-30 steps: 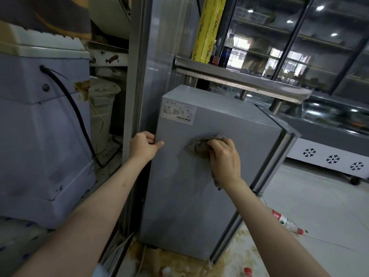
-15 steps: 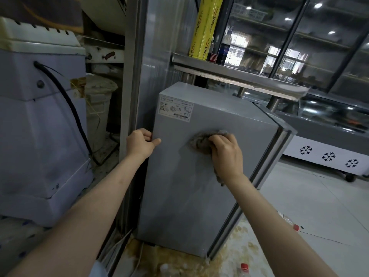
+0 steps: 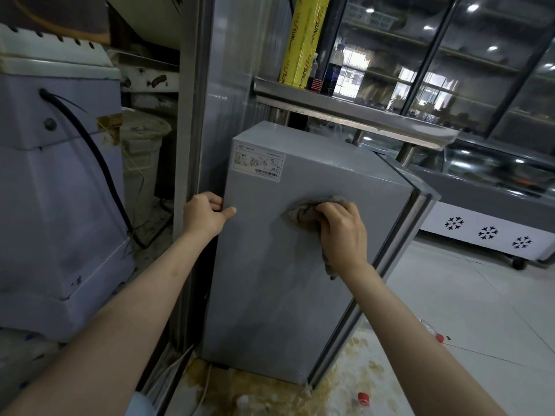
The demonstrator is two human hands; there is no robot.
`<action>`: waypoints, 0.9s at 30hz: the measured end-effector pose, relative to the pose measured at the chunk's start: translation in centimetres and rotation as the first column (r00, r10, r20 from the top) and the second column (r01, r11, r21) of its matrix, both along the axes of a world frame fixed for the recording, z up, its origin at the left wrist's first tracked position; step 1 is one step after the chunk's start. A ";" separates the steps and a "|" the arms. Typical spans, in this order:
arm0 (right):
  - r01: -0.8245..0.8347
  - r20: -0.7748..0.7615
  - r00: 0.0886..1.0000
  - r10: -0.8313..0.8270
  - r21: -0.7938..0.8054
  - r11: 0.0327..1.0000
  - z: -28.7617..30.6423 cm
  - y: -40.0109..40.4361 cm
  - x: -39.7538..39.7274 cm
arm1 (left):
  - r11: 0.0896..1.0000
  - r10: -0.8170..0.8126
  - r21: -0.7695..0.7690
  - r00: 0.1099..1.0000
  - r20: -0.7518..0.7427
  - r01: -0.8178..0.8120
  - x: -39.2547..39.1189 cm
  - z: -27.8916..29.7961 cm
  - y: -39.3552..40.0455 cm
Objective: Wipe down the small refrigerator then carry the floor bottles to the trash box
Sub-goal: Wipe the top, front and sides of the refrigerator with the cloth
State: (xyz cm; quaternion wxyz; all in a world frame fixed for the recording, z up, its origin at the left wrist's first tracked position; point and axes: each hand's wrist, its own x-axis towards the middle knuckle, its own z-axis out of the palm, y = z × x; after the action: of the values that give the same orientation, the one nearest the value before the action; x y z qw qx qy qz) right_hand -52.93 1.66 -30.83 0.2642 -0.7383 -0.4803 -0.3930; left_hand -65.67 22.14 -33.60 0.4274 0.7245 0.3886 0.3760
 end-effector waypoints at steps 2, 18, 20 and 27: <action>-0.003 -0.001 1.000 0.003 -0.001 1.000 1.2 -0.1 0.1 | 1.000 0.000 -0.009 1.000 -0.006 0.000 0.1 0.0 0.1; 0.026 -0.052 0.999 -0.016 0.182 0.983 1.3 -0.9 0.5 | 1.000 0.003 -0.008 1.000 -0.005 -0.003 0.0 0.2 -0.2; 0.063 -0.071 0.996 -0.048 0.241 0.968 2.8 -1.1 1.0 | 1.000 0.006 -0.007 1.000 0.002 -0.006 0.0 0.2 -0.3; 0.038 -0.006 0.999 -0.038 0.190 0.981 0.4 -1.6 1.0 | 1.000 0.015 -0.008 1.000 0.012 -0.015 -0.1 0.1 -0.6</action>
State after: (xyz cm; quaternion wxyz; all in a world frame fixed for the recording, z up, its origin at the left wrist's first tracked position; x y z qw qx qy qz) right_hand -51.92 0.11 -30.44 0.3264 -0.7192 -0.4260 -0.4413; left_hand -65.77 21.55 -33.49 0.4298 0.7175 0.3929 0.3822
